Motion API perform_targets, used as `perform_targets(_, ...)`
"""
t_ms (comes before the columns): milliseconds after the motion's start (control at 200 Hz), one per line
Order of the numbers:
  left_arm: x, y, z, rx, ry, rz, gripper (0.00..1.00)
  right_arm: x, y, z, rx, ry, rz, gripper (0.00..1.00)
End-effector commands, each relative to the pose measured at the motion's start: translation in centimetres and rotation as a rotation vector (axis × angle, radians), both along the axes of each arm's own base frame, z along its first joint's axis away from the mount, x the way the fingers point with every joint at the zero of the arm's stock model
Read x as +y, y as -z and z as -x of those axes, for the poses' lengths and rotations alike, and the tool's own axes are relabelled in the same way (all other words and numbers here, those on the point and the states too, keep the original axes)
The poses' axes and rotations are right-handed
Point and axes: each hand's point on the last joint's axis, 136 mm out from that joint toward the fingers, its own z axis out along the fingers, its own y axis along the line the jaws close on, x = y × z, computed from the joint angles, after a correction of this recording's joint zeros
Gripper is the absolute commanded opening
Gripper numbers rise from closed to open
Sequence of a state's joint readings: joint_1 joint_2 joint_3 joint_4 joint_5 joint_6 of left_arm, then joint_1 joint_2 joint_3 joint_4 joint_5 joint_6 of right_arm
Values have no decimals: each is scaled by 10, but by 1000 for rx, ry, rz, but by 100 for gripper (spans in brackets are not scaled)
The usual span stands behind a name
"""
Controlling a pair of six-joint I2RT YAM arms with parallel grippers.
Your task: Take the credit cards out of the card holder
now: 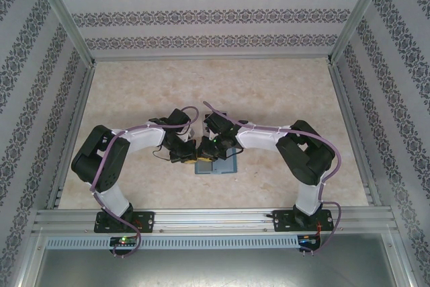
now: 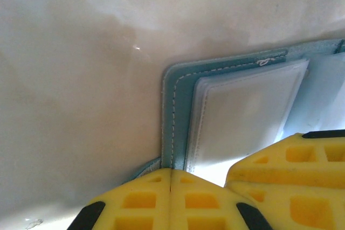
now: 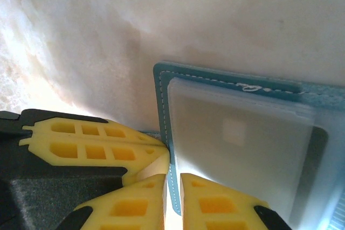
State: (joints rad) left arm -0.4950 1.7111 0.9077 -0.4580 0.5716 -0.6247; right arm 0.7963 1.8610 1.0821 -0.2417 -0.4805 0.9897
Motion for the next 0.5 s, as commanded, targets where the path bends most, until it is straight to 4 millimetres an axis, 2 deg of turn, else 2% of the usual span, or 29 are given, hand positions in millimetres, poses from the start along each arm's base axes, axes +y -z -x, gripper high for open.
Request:
perform_targets(0,3,1,0,-8,5,1,0,-6,22,15,47,-13,66,16)
perform_targets(345,6,3,1,-4,4,-13,0,-12,21,16,41,-9,82,9)
perform_targets(495,6,2,0,-5,6,-14,0,-12,23,16,42,-16,89,13)
